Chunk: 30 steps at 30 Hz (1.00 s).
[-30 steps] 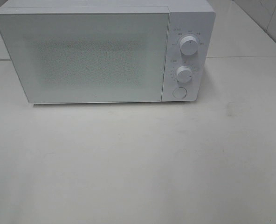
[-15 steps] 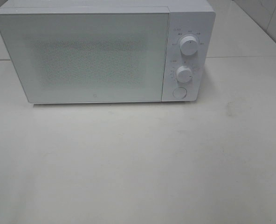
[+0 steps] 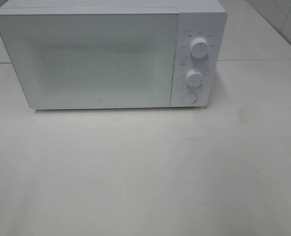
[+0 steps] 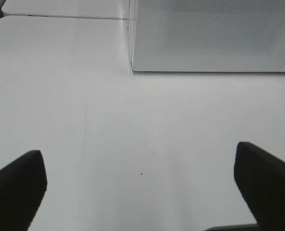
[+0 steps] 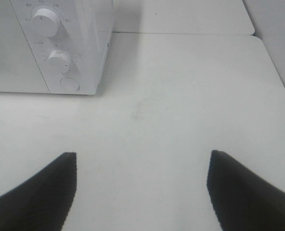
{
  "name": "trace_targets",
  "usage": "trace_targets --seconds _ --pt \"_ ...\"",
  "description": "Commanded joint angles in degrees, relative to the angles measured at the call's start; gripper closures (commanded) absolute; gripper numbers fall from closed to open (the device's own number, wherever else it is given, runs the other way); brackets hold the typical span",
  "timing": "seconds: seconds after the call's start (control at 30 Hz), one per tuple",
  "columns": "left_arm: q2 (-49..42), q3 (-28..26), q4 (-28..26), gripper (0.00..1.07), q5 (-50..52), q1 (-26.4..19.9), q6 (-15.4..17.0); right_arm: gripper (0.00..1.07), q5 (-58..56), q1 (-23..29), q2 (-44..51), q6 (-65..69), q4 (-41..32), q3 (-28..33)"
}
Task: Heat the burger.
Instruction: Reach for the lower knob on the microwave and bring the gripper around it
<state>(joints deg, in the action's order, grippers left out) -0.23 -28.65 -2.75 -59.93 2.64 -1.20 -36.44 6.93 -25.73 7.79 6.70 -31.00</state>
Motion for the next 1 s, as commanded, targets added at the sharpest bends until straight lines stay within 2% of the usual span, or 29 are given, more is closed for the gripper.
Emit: trace_targets --seconds 0.03,1.0 --pt "-1.5 0.2 -0.5 0.09 0.5 -0.1 0.1 0.33 2.5 -0.1 -3.0 0.5 -0.2 -0.4" --pt "-1.5 0.2 -0.5 0.09 0.5 -0.1 0.1 0.33 35.1 -0.1 -31.2 0.5 -0.2 -0.4"
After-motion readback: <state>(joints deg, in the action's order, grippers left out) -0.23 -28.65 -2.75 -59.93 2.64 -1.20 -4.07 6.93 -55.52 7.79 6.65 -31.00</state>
